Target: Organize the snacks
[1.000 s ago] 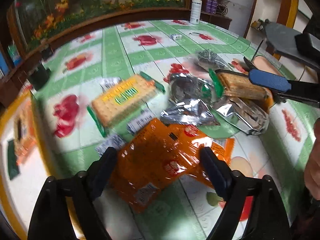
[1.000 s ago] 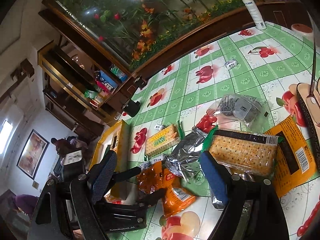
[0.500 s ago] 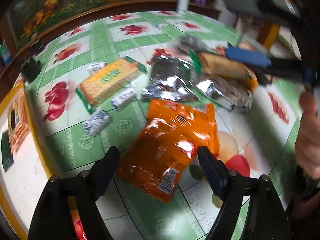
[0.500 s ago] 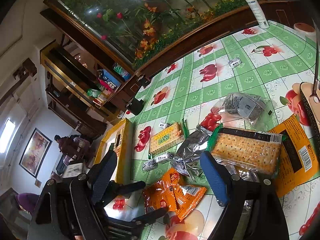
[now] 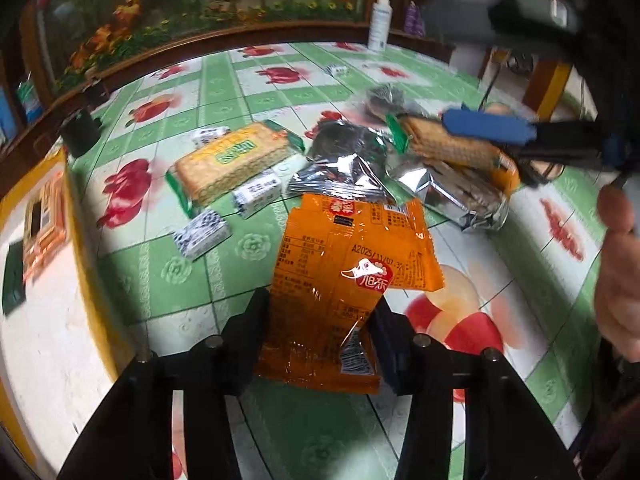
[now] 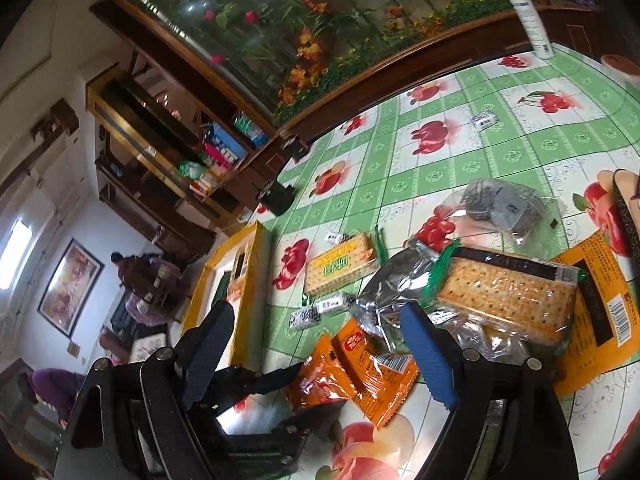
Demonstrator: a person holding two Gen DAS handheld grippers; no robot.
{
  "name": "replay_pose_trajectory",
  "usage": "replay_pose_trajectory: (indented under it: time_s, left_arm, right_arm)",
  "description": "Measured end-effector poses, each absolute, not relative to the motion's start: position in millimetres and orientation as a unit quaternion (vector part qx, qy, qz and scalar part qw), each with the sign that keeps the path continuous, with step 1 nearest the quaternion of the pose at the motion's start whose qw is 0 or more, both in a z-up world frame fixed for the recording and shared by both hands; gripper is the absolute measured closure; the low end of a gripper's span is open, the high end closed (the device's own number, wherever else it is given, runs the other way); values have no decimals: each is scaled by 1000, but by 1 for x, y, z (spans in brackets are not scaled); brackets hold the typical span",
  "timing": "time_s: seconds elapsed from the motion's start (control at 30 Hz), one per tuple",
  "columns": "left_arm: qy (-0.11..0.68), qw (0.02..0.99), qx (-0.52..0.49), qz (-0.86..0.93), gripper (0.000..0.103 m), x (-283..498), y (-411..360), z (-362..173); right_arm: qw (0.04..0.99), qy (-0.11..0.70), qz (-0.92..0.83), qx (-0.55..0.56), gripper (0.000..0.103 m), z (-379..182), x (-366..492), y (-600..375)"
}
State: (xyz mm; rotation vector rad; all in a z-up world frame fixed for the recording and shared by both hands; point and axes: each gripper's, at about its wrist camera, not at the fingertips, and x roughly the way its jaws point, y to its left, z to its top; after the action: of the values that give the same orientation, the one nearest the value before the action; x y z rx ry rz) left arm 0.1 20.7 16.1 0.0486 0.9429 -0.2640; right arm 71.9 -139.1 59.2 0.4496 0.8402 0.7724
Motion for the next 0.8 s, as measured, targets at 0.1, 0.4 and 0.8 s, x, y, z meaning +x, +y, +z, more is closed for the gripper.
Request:
replay_pose_trajectory:
  time_s: [0.1, 0.4, 0.8]
  left_arm:
    - [443, 887, 6, -131, 55, -5, 30, 24]
    - [405, 906, -40, -116, 55, -27, 75, 53]
    - [394, 911, -58, -107, 55, -45, 91, 64]
  right_arm:
    - [812, 409, 371, 190, 15, 54, 72, -129]
    - [797, 467, 361, 130, 15, 27, 77, -100]
    - [800, 468, 366, -77, 15, 16, 38, -50]
